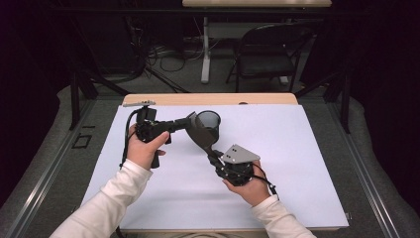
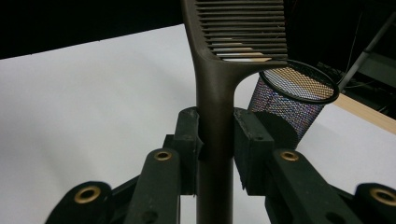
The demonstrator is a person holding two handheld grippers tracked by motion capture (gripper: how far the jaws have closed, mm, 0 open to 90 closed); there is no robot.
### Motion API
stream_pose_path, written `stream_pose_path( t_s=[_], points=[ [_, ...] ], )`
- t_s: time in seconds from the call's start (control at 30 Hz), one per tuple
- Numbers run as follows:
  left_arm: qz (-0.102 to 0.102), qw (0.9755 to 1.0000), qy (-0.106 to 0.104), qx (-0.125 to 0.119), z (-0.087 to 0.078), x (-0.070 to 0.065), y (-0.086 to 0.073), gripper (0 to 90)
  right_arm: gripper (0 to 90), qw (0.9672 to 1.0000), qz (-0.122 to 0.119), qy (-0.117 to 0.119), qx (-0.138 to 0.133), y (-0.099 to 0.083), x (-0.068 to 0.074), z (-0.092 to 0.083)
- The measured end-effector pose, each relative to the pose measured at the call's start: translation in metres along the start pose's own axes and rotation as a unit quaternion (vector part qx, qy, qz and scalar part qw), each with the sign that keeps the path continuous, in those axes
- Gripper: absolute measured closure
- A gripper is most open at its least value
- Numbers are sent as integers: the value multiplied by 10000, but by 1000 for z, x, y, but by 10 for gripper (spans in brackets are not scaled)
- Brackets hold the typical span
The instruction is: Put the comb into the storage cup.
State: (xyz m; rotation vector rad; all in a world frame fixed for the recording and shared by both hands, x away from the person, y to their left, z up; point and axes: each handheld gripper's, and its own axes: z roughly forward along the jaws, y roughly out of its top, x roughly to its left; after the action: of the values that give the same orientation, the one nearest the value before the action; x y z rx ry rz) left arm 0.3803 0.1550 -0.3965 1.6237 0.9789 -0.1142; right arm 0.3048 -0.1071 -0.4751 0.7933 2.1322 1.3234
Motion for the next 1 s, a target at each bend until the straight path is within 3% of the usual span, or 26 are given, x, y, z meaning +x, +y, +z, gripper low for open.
stream_pose_path(
  t_s=[0.77, 1.0],
  points=[
    [-538, 9984, -176, -12, 2, 7, -2, 847, 725, 10000, 53, 27, 29, -1, -1, 1],
    [-608, 9980, -172, -29, 2, 9, -2, 848, 723, 9999, 96, 55, 41, -1, -1, 2]
  ],
)
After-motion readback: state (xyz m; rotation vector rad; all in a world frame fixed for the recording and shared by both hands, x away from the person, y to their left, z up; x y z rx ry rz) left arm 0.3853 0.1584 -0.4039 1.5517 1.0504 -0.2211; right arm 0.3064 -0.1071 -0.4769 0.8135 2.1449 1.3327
